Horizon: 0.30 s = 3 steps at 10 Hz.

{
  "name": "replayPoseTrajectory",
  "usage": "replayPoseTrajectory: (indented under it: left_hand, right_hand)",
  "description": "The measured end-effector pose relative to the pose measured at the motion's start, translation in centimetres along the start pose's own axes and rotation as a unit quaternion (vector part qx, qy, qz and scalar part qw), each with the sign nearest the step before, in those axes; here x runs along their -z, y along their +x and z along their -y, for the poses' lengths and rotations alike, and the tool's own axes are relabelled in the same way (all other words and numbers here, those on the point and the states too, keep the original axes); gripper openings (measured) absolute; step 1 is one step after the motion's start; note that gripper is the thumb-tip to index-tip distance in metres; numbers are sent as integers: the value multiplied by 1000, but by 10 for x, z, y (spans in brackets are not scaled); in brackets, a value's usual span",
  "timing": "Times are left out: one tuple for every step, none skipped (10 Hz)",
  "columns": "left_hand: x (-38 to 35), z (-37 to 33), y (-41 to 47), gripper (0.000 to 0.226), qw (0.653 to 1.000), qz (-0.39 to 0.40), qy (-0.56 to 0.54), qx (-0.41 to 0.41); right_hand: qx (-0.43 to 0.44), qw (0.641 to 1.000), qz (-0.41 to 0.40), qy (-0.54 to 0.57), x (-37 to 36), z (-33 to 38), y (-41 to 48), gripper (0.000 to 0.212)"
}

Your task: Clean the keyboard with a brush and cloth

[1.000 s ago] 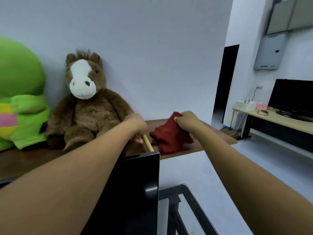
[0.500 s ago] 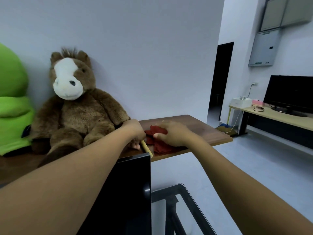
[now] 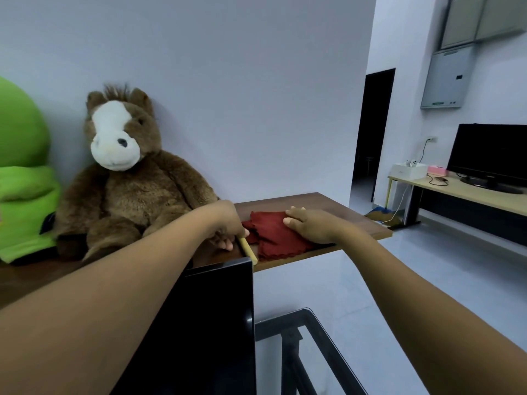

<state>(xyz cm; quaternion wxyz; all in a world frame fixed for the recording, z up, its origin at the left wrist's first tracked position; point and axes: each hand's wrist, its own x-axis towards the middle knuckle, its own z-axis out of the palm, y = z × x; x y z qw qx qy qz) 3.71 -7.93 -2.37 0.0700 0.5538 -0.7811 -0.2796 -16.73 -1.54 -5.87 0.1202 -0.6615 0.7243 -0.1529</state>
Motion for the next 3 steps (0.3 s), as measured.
replayPoseTrajectory:
  left_hand:
    - [-3, 1, -1, 26, 1000, 8, -3, 4]
    - [-6, -1, -3, 31, 1000, -5, -18, 2]
    - [-6, 0, -8, 33, 999, -35, -31, -15]
  right_hand:
    - [17, 999, 27, -13, -5, -5, 4, 56]
    - [16, 999, 43, -17, -3, -3, 3, 57]
    - [32, 999, -8, 11, 0, 0, -1, 56]
